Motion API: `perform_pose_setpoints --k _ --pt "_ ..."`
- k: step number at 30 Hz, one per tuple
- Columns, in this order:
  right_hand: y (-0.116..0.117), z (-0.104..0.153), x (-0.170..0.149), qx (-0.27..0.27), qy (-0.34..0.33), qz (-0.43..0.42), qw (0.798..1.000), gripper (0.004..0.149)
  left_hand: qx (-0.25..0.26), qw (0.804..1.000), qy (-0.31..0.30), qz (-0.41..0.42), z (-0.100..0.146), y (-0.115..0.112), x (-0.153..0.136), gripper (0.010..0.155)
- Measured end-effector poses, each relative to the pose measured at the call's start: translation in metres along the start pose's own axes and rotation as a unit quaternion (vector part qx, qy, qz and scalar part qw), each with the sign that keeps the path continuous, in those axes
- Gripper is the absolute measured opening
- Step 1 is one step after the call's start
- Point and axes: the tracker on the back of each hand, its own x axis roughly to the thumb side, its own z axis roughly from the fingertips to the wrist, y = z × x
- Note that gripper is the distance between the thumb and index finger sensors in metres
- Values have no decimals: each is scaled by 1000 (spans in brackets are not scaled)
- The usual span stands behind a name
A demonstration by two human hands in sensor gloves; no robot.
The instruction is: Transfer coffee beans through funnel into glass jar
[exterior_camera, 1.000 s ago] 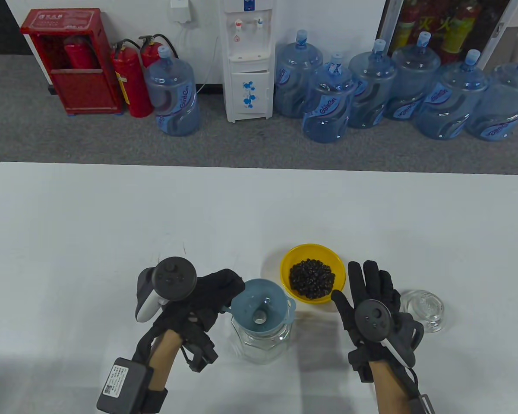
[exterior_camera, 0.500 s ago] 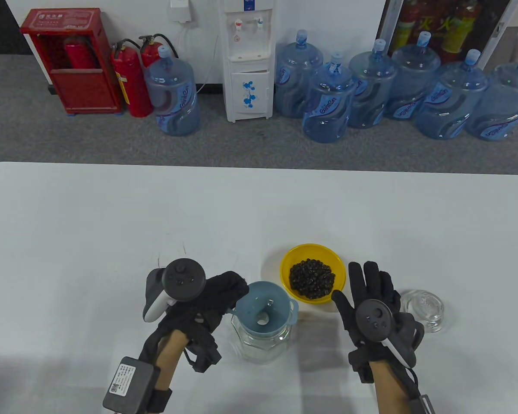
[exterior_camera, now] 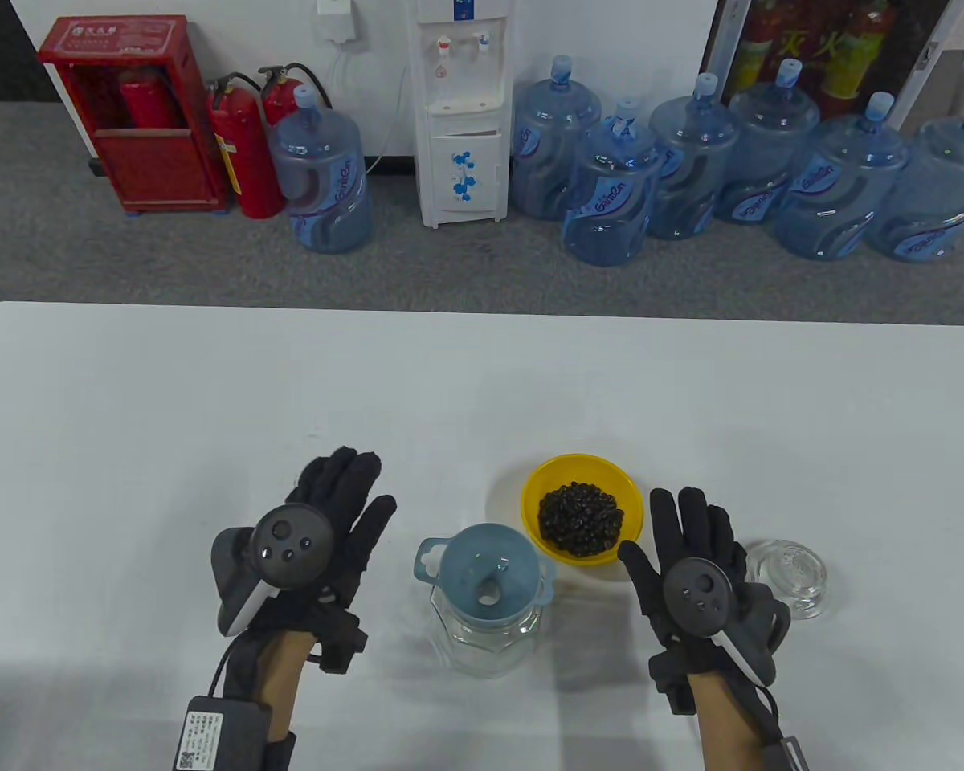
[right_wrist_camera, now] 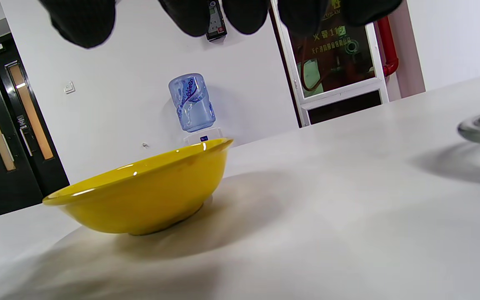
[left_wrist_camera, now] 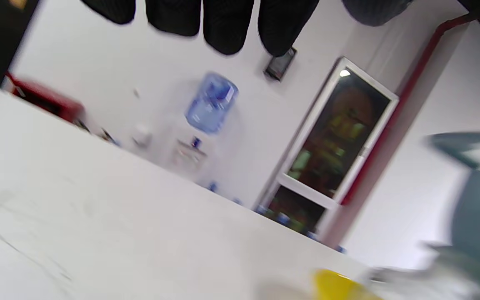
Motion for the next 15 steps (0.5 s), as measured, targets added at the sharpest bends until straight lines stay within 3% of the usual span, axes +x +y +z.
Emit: perform_pose_setpoints --k 2,7,12,15 --pt "0 0 0 3 0 -1 1000 75 19 999 15 -26 3 -7 -8 64" --pt "1 1 0 8 5 -2 1000 74 2 998 42 -50 6 -32 -28 68" --pt "1 1 0 11 5 0 1000 74 -34 988 47 -145 9 -54 -37 71" --pt "3 1 0 9 9 7 1000 74 -50 990 61 -117 7 -58 -39 71"
